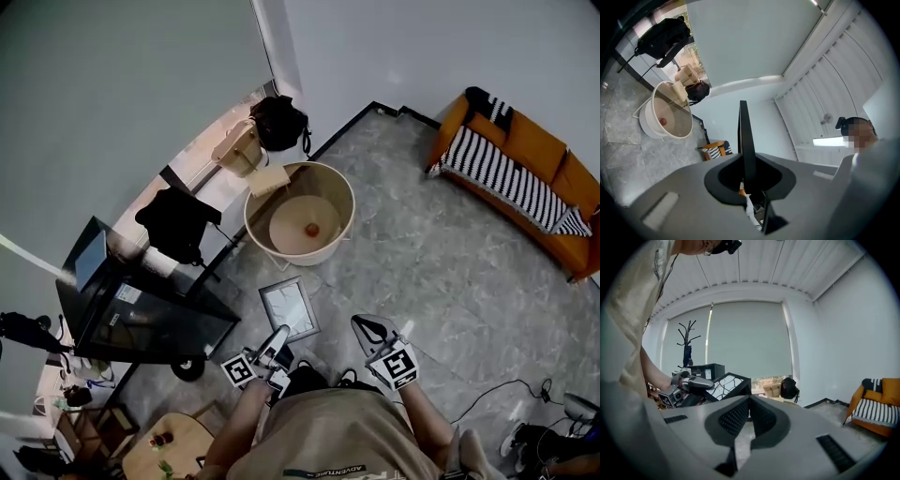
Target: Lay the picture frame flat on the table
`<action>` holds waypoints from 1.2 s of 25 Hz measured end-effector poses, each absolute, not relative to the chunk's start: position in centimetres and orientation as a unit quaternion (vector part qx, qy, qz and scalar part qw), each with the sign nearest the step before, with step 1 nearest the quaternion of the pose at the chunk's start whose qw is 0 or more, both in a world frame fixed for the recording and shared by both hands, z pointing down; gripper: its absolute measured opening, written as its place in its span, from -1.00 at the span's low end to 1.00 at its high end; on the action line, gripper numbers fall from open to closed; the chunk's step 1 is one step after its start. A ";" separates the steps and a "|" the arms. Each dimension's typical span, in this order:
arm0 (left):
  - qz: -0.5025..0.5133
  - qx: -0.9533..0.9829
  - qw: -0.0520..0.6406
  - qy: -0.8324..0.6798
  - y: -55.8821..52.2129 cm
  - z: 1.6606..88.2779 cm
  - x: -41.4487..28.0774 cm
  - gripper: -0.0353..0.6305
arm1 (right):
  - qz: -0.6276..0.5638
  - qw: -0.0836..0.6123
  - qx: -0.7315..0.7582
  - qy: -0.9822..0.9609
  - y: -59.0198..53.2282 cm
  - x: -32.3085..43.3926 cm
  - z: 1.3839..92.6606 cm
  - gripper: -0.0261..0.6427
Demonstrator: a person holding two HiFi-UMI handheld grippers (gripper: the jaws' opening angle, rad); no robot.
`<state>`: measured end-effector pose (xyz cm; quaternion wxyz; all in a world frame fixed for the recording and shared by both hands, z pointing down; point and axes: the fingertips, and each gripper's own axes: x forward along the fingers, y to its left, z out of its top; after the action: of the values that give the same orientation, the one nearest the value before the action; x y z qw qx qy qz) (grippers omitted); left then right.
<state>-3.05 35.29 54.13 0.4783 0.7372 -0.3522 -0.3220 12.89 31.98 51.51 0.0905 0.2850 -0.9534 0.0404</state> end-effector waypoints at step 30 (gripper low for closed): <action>-0.284 0.740 0.536 -0.290 10.9 57.4 -19.4 -0.75 | 0.073 0.105 0.367 -0.921 8.5 -3.3 51.0 -0.90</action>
<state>-19.40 10.90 57.40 0.5363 0.7398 -0.2900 -0.2844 -3.29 8.51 50.97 0.1047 0.3670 -0.9215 0.0725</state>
